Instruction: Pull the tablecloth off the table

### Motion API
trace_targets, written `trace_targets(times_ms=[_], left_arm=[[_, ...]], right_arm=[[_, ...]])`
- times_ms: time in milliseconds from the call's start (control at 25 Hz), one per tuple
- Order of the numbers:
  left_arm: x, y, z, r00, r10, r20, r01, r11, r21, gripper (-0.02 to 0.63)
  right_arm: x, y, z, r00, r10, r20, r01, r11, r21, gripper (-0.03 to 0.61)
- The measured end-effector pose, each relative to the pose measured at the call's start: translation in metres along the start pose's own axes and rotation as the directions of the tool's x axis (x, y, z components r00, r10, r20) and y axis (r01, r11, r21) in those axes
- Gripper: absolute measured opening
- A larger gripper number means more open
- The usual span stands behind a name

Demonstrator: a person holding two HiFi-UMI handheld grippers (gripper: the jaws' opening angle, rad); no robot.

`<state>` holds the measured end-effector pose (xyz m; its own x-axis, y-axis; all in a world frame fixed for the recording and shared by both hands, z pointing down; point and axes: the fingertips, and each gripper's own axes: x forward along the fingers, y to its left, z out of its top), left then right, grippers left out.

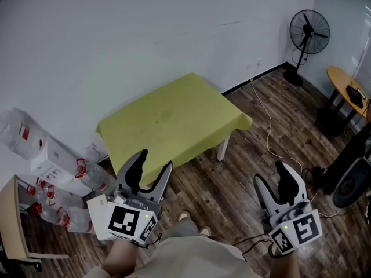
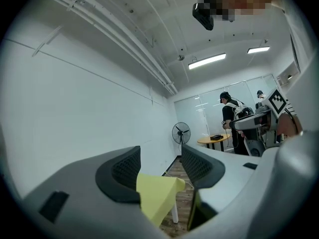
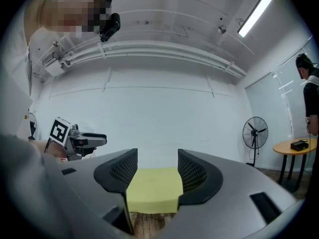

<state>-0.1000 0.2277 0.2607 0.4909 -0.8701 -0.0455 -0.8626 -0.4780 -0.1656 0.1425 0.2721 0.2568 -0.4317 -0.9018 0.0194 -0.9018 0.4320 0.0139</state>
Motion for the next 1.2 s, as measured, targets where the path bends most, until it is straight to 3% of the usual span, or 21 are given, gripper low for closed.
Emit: trace_targets(times_ms=[560,1200], left_arm=[[0.06,0.027,-0.016,1.0,-0.015,0.0,0.015,1.0,0.021,0.256],[0.191,0.13,-0.077,0.994,-0.049,-0.1,0.048,0.999,-0.006,0.256]], right_arm=[[0.064,-0.029,-0.014,0.999,-0.001,-0.047,0.0,1.0,-0.019,0.262],[0.232,-0.077,-0.053,0.987,-0.012,-0.161,0.014,1.0,0.012,0.268]])
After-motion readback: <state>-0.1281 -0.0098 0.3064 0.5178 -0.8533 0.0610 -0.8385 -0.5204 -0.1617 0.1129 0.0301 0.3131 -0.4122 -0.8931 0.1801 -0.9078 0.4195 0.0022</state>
